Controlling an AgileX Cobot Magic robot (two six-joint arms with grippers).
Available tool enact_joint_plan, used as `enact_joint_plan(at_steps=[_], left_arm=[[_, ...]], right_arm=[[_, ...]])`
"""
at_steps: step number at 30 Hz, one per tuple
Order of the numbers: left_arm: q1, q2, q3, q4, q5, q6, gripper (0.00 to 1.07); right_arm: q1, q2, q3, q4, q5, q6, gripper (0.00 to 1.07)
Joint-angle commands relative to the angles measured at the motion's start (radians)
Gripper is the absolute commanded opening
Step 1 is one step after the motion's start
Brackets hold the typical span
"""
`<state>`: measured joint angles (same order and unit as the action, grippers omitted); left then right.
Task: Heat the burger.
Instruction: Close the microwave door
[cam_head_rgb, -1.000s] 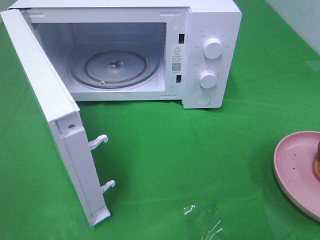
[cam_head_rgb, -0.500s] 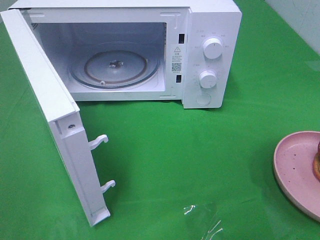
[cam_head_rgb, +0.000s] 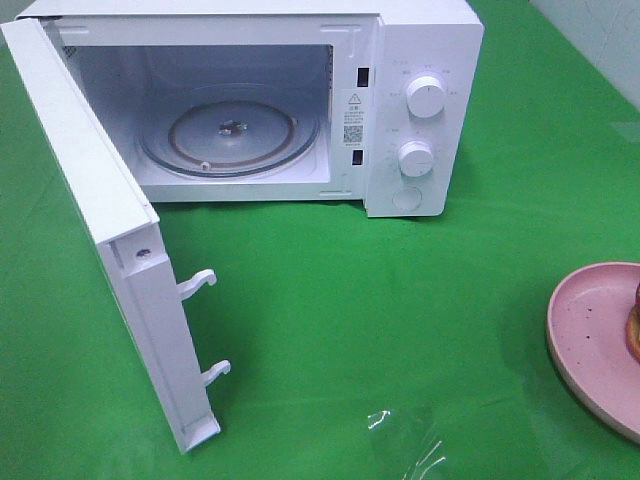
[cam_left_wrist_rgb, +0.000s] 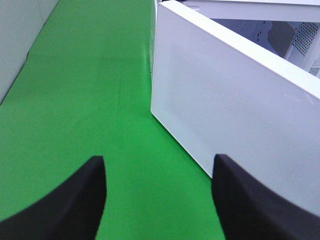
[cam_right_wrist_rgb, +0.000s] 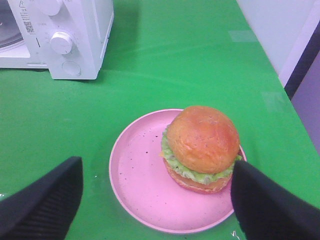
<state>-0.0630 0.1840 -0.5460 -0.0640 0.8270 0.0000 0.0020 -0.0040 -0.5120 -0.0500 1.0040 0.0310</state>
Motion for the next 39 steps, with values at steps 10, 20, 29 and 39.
enact_joint_plan(at_steps=[10, 20, 29, 39], left_arm=[[-0.001, 0.289, 0.023, 0.042, -0.303, 0.016, 0.00], [-0.001, 0.466, 0.225, 0.041, -0.812, 0.048, 0.00], [-0.001, 0.649, 0.329, 0.041, -1.159, 0.037, 0.00], [-0.001, 0.920, 0.363, 0.168, -1.479, -0.101, 0.00]], right_arm=[[-0.005, -0.025, 0.005, 0.003, -0.002, 0.000, 0.76], [-0.005, -0.025, 0.005, 0.003, -0.002, 0.000, 0.76], [-0.005, -0.025, 0.005, 0.003, -0.002, 0.000, 0.76], [-0.005, -0.025, 0.005, 0.003, -0.002, 0.000, 0.76]])
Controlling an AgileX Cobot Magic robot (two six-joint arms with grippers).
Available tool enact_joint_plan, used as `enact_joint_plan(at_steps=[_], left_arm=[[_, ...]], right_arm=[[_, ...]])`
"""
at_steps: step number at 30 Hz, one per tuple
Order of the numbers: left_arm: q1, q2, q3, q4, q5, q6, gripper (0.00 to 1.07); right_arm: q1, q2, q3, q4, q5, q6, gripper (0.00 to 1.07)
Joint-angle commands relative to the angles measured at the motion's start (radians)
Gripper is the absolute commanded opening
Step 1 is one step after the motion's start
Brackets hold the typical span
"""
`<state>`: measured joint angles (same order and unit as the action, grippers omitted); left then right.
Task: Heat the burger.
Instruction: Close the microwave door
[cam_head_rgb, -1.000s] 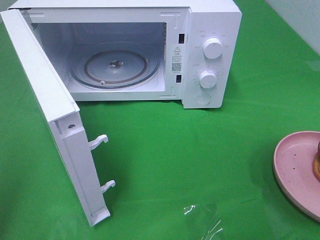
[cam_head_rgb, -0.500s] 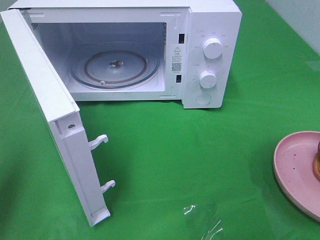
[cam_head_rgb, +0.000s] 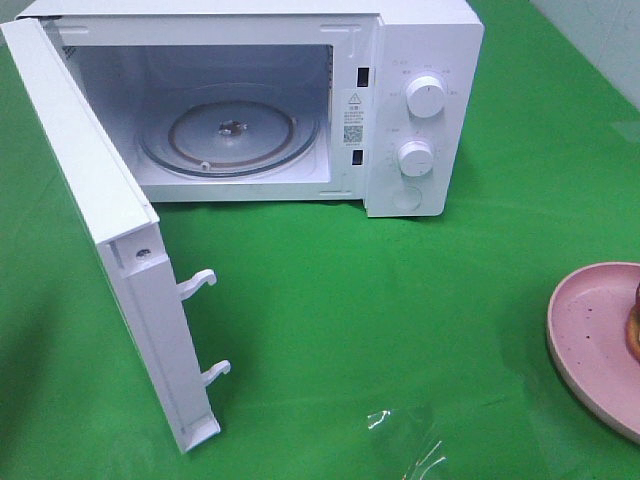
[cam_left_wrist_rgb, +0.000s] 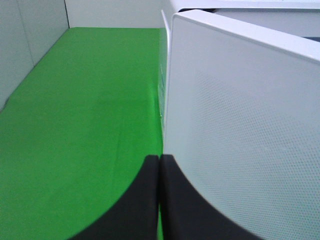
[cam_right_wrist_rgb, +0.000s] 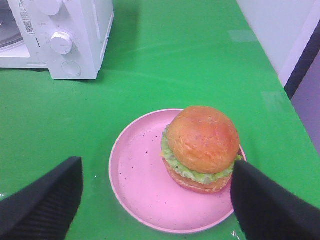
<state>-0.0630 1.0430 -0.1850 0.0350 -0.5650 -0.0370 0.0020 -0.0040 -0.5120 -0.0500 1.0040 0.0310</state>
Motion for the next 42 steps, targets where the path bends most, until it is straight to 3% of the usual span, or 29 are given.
enact_joint_plan(at_steps=[1, 4, 6, 12, 21, 26, 29, 31, 42], left_arm=[[-0.001, 0.061, 0.002, 0.069, -0.087, -0.064, 0.00], [-0.001, 0.164, -0.008, 0.181, -0.178, -0.153, 0.00], [-0.001, 0.187, -0.012, 0.205, -0.196, -0.173, 0.00], [-0.001, 0.320, -0.051, 0.408, -0.311, -0.295, 0.00], [-0.019, 0.417, -0.103, 0.510, -0.377, -0.342, 0.00], [-0.113, 0.477, -0.151, 0.445, -0.374, -0.315, 0.00], [-0.124, 0.485, -0.157, 0.428, -0.377, -0.313, 0.00], [-0.195, 0.521, -0.192, 0.370, -0.375, -0.285, 0.00], [-0.358, 0.595, -0.278, 0.138, -0.360, -0.193, 0.00]], right_arm=[[-0.005, -0.025, 0.005, 0.003, -0.002, 0.000, 0.76], [-0.005, -0.025, 0.005, 0.003, -0.002, 0.000, 0.76], [-0.005, -0.025, 0.005, 0.003, -0.002, 0.000, 0.76], [-0.005, -0.025, 0.005, 0.003, -0.002, 0.001, 0.76], [-0.005, -0.025, 0.005, 0.003, -0.002, 0.001, 0.76], [-0.005, -0.025, 0.005, 0.003, -0.002, 0.001, 0.76], [-0.005, -0.025, 0.005, 0.003, -0.002, 0.001, 0.76], [-0.005, -0.025, 0.005, 0.003, -0.002, 0.001, 0.76], [-0.005, -0.025, 0.005, 0.003, -0.002, 0.001, 0.76]])
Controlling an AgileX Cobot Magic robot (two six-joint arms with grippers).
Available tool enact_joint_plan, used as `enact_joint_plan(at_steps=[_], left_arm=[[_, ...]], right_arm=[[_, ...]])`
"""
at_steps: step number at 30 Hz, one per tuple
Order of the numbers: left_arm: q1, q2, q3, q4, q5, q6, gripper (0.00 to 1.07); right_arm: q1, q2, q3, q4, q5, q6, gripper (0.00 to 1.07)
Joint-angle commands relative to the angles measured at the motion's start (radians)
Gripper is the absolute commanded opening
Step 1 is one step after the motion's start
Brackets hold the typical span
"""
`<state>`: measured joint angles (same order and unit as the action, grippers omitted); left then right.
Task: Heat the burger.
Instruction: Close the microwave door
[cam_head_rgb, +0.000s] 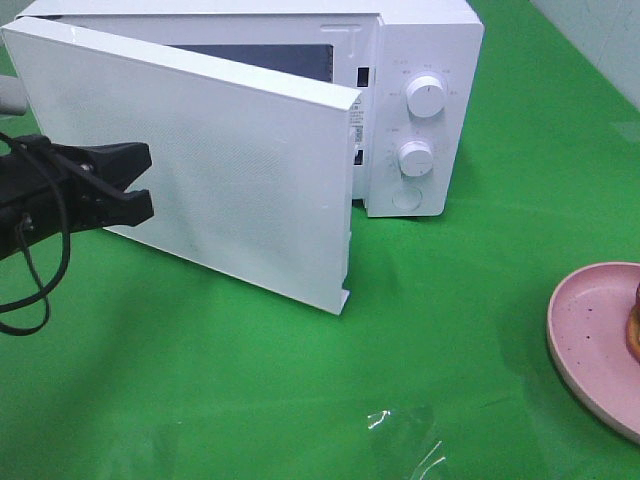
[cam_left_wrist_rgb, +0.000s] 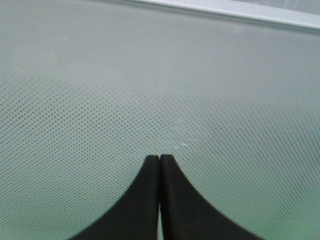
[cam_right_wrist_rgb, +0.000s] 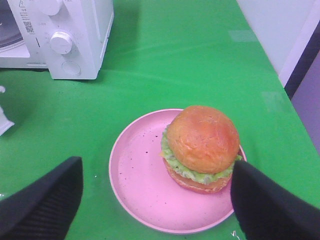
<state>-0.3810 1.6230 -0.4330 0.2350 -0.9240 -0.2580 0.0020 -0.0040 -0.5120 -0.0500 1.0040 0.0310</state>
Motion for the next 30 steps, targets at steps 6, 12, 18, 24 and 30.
enact_joint_plan(at_steps=[6, 12, 18, 24, 30], left_arm=[[-0.135, 0.066, -0.106, -0.180, 0.015, 0.088, 0.00], [-0.191, 0.109, -0.166, -0.235, 0.041, 0.097, 0.00], [-0.225, 0.157, -0.245, -0.268, 0.073, 0.129, 0.00], [-0.260, 0.205, -0.347, -0.328, 0.136, 0.179, 0.00], [-0.260, 0.240, -0.420, -0.342, 0.155, 0.179, 0.00]], right_arm=[[-0.005, -0.025, 0.005, 0.003, -0.002, 0.001, 0.76], [-0.005, -0.025, 0.005, 0.003, -0.002, 0.001, 0.76], [-0.005, -0.025, 0.005, 0.003, -0.002, 0.001, 0.76], [-0.005, -0.025, 0.005, 0.003, -0.002, 0.002, 0.76], [-0.005, -0.024, 0.005, 0.002, -0.002, 0.002, 0.76]])
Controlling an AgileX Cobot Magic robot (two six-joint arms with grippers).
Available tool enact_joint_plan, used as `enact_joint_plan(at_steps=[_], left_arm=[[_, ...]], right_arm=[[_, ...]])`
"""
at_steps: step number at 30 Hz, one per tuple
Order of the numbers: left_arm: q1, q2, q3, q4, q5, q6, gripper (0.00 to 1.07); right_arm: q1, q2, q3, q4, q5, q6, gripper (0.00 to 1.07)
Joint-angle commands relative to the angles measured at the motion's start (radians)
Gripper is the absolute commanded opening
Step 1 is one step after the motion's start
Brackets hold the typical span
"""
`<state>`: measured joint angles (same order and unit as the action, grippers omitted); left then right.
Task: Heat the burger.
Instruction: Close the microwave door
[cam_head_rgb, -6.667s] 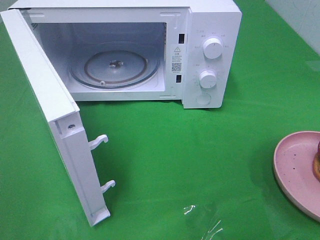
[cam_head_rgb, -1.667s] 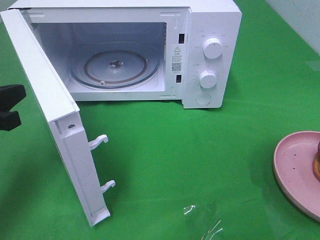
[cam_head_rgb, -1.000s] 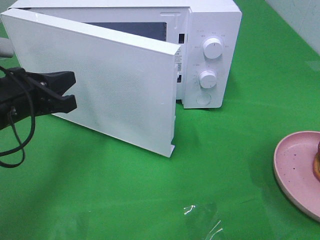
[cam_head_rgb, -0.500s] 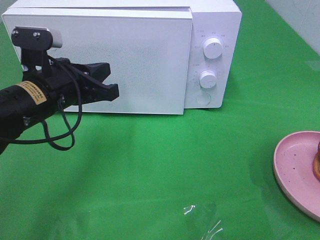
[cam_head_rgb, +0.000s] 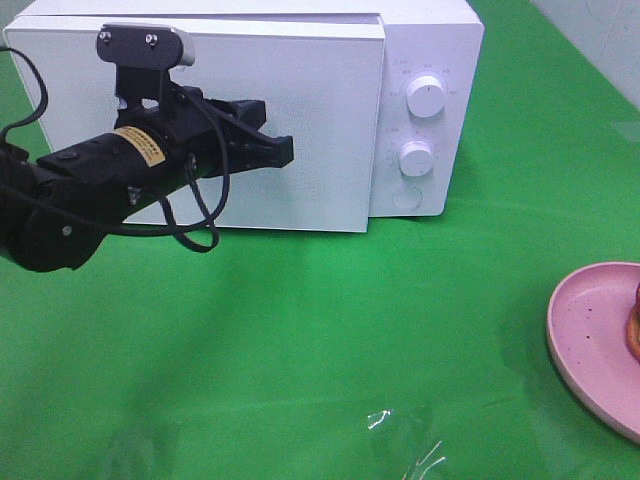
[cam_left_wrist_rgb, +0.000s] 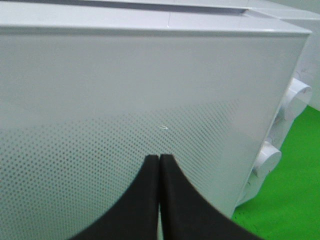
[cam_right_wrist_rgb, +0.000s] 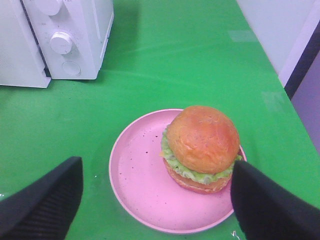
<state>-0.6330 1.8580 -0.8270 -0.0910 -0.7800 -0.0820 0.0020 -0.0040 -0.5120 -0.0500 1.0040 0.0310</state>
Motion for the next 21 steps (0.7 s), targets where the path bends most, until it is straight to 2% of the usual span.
enact_joint_plan(at_steps=[1, 16, 21], left_arm=[[-0.008, 0.020, -0.053, -0.020, 0.030, 0.003, 0.00], [-0.008, 0.117, -0.224, -0.044, 0.083, 0.007, 0.00], [-0.008, 0.149, -0.280, -0.083, 0.103, 0.050, 0.00]], right_arm=[[-0.005, -0.024, 0.005, 0.002, -0.002, 0.002, 0.76], [-0.005, -0.024, 0.005, 0.002, -0.002, 0.002, 0.76], [-0.005, -0.024, 0.005, 0.002, -0.002, 0.002, 0.76]])
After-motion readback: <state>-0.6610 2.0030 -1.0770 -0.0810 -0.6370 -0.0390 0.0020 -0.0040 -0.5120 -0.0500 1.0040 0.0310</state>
